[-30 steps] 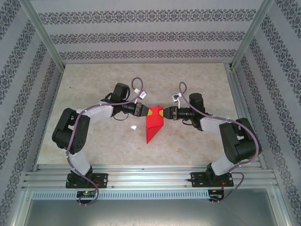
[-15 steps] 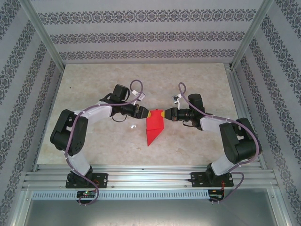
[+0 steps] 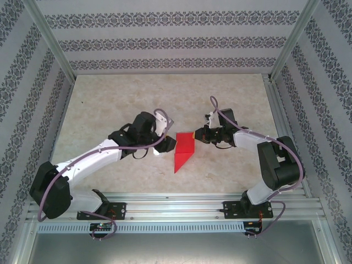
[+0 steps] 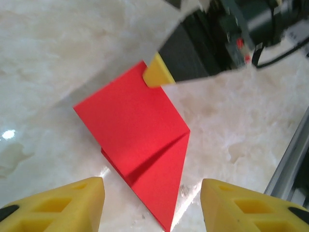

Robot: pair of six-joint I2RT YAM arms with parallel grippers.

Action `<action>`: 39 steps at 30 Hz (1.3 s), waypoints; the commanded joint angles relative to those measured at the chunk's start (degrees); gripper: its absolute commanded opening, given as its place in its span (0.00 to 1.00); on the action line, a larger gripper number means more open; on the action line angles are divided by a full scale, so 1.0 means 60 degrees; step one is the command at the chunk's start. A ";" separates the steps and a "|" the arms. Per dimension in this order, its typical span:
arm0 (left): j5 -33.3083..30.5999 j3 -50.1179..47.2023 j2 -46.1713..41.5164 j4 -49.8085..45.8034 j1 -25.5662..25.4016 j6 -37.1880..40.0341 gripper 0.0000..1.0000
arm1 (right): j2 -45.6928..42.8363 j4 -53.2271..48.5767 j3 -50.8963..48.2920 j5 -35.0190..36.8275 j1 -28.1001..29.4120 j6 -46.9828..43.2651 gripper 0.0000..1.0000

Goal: Fold a paper plane with a square sheet of paper (fold left side to right side)
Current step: Fold the wing for the fifth time at the center of the table.

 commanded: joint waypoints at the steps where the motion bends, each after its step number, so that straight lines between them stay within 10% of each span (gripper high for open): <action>1: -0.2182 -0.0289 0.0075 -0.0611 -0.1128 -0.0186 0.55 | 0.0203 -0.0634 0.0317 0.0359 0.0007 0.0486 0.00; 10: -0.3834 0.0568 0.2084 -0.0560 -0.3291 -0.1220 0.57 | 0.0453 -0.0655 0.0481 0.0325 0.0006 0.0792 0.00; 25: -0.5965 0.2055 0.4643 -0.1819 -0.3806 -0.1290 0.64 | 0.0687 -0.0410 0.0411 0.0074 0.0020 0.0810 0.00; 39: -0.6171 0.2270 0.5141 -0.1889 -0.3845 -0.1330 0.30 | 0.0863 -0.0631 0.0451 0.0118 0.0035 0.0545 0.00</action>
